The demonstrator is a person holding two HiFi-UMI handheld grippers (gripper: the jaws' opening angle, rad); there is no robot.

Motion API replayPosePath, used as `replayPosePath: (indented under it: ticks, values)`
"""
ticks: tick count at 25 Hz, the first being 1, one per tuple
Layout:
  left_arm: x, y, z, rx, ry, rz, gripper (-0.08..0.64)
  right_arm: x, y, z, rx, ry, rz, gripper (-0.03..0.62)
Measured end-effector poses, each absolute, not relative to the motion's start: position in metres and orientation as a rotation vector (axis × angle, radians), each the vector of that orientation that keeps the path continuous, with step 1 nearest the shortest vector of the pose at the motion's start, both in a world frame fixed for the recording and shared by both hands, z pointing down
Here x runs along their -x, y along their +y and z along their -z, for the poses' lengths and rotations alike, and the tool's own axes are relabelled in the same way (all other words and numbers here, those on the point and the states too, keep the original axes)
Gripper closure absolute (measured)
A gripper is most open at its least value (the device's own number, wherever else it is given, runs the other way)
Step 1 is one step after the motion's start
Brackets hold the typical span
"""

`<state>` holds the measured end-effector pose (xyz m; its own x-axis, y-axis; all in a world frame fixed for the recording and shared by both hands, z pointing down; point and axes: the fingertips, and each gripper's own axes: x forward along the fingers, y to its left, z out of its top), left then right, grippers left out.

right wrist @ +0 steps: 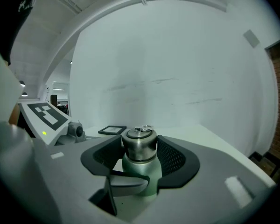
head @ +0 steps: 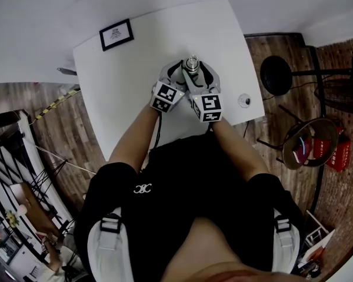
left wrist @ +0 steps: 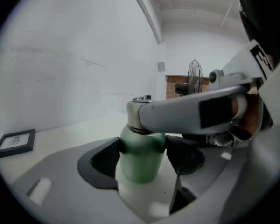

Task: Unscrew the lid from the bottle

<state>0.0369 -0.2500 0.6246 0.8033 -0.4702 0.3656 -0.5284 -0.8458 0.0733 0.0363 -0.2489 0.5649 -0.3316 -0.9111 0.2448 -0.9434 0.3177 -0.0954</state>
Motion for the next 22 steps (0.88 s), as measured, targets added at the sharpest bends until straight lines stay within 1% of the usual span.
replayPosePath:
  ticks: [12,22]
  values:
    - [-0.0366,-0.2491,-0.6228,-2.864,-0.731,-0.491,0.197,-0.0326,-0.2509,-0.5695,-1.378,-2.528,-0.232,0.356]
    - [-0.0380,-0.2495,-0.6195,-2.938,-0.618,-0.472,0.198,-0.0300,-0.2494,-0.5655,-0.675,-2.724,-0.158,0.357]
